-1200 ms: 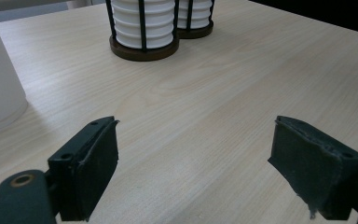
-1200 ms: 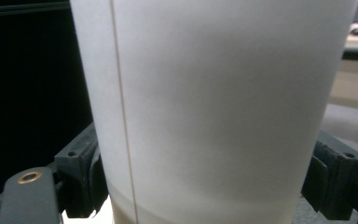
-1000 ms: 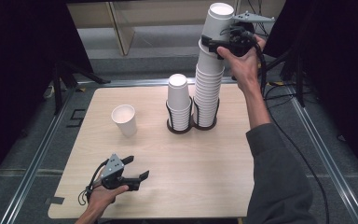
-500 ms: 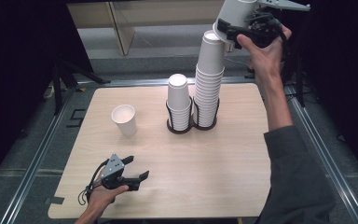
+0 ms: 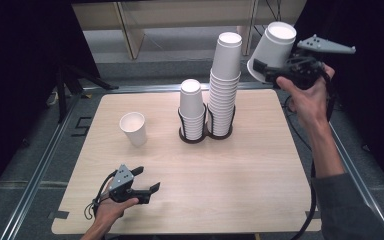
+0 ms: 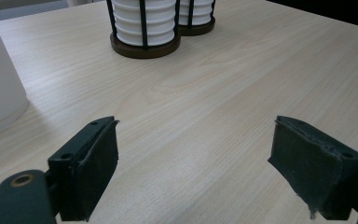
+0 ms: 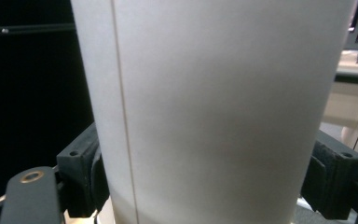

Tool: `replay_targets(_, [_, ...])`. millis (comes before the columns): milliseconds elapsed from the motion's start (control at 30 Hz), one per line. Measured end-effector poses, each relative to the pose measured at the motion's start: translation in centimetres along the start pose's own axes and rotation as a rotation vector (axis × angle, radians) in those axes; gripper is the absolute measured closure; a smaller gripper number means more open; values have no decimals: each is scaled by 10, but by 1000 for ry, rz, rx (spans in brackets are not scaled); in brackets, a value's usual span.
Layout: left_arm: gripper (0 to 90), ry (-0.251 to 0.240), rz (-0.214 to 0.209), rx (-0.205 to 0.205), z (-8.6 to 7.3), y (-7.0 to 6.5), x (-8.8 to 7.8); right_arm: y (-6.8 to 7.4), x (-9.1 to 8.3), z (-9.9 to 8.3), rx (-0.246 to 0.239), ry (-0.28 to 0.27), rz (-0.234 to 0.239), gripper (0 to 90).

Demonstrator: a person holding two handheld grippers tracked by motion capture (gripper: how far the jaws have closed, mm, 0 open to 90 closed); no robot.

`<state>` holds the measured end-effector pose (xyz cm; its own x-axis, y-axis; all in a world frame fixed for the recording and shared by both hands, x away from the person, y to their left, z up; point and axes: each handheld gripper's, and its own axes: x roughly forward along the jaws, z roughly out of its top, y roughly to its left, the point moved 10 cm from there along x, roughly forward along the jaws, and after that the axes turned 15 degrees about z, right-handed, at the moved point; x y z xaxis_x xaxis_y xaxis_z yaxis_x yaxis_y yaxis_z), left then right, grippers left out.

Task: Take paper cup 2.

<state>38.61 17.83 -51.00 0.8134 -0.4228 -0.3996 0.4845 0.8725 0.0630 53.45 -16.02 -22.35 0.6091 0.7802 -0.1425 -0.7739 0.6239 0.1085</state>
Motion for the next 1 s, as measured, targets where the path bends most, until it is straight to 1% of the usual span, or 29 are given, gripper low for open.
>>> replay_targets(33, [146,-5,-1,-8,1,-1,0,1,-1,-5,-7,0,6,176])
replay_targets(67, [145,-5,0,-7,1,0,0,4,-1,-14,-1,-2,13,176])
replay_targets(133, [145,-3,3,-5,0,0,0,11,-1,-28,24,7,34,176])
replay_targets(167, [145,-6,3,-6,1,0,1,14,-1,-36,8,9,43,176])
replay_targets(200, [145,-1,10,4,1,1,1,18,0,-42,26,17,50,175])
replay_targets(233, [145,0,8,0,0,0,1,23,2,-52,26,25,61,176])
replay_targets(267, [145,-4,10,-1,1,0,2,27,4,-58,25,30,68,175])
replay_targets(300, [145,-8,10,-8,2,-1,2,29,6,-65,-7,33,74,175])
replay_targets(400, [145,-15,5,-9,2,-2,3,45,14,-88,6,44,116,175])
replay_targets(433, [145,-20,4,-10,3,-2,4,50,17,-94,14,36,139,175])
replay_targets(467, [145,-21,5,-9,4,-2,4,54,19,-101,28,50,150,175])
replay_targets(500, [145,-27,5,-11,5,-2,4,55,22,-104,15,42,152,175])
replay_targets(533, [145,-33,5,-19,6,-3,5,60,26,-110,16,41,163,175])
replay_targets(567, [145,-37,7,-17,7,-3,5,62,28,-115,25,53,174,175])
replay_targets(600, [145,-37,8,-13,7,-3,6,65,33,-122,20,51,185,175])
replay_targets(633, [145,-41,7,-12,8,-3,7,70,35,-127,53,59,205,175])
replay_targets(667, [145,-44,5,-8,9,-3,7,74,39,-134,54,68,211,175])
replay_targets(700, [145,-42,11,3,9,-2,7,75,42,-139,43,74,211,175])
replay_targets(733, [145,-43,11,1,9,-2,8,77,47,-142,37,64,223,175])
replay_targets(767, [145,-47,11,6,10,-2,8,81,49,-147,59,69,230,175])
replay_targets(800, [145,-56,15,13,11,-1,9,81,51,-149,48,73,229,175])
replay_targets(833, [145,-61,16,9,11,0,10,85,55,-154,55,71,248,175])
replay_targets(867, [145,-65,14,8,12,0,10,87,57,-158,58,78,245,174])
replay_targets(900, [145,-74,5,-4,12,-2,11,88,60,-160,51,74,250,174])
replay_targets(933, [145,-69,11,7,12,-1,10,92,62,-164,57,91,257,174])
replay_targets(967, [145,-68,12,18,12,-1,9,94,65,-167,45,95,268,174])
replay_targets(1000, [145,-71,13,18,12,-1,9,97,67,-169,54,95,271,174])
